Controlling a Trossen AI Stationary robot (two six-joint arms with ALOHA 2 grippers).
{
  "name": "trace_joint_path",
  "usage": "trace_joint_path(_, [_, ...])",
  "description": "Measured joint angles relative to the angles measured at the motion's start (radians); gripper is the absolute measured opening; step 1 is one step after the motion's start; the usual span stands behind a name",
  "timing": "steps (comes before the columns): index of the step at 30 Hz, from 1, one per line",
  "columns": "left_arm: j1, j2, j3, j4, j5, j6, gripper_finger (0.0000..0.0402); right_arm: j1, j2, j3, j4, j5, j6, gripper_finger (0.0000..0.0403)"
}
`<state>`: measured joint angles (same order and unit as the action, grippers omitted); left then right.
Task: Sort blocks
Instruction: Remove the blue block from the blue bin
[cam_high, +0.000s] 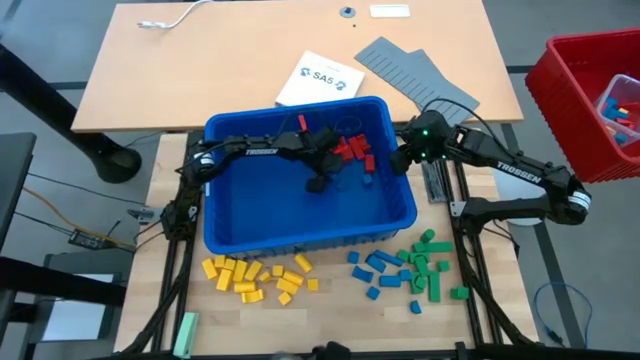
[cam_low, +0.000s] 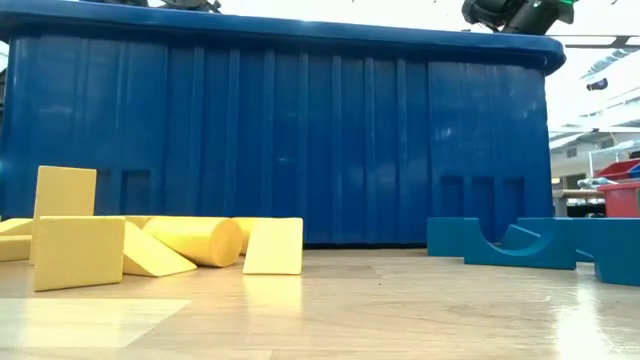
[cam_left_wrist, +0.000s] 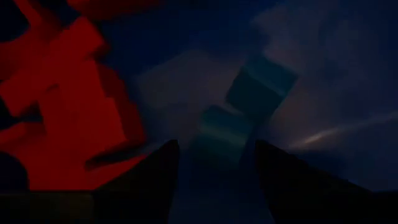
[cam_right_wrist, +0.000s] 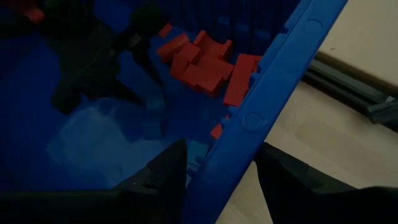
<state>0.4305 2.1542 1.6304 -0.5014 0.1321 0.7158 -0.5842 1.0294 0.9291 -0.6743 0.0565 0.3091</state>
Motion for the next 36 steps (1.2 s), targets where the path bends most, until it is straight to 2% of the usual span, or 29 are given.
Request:
trace_joint_path(3, [-0.001,0.001,0.0,-0.006,-0.052,0.069,0.0218,0.0,0.0,0.0,0.001,0.0,-0.003,0.0173])
trace_joint_path(10, [-0.004,0.001,0.0,0.015,-0.047,0.067,0.0218,0.0,-0.001,-0.01,0.012,0.0,-0.019,0.0174])
trace_joint_path(12, [-0.012,-0.002,0.007,-0.014,-0.08,0.059,0.0218,-0.001,-0.008,-0.005,0.004,-0.003,-0.042,0.0174])
trace_joint_path(20, [-0.026,-0.055,0.185,-0.214,-0.109,-0.091,0.0218,0.001,-0.065,0.102,-0.026,0.007,-0.117,0.0175])
trace_joint_path(26, [-0.025,-0.174,0.229,-0.221,-0.093,-0.166,0.0218,0.048,-0.064,0.121,0.087,-0.083,-0.14,0.0173])
trace_joint_path(31, [-0.025,-0.259,0.228,-0.248,-0.078,-0.193,0.0218,0.095,-0.014,0.12,0.11,-0.1,-0.176,0.0173])
trace_joint_path(36, [-0.015,-0.326,0.228,-0.243,0.025,-0.25,0.0218,0.145,0.072,0.12,0.127,-0.095,-0.229,0.0173])
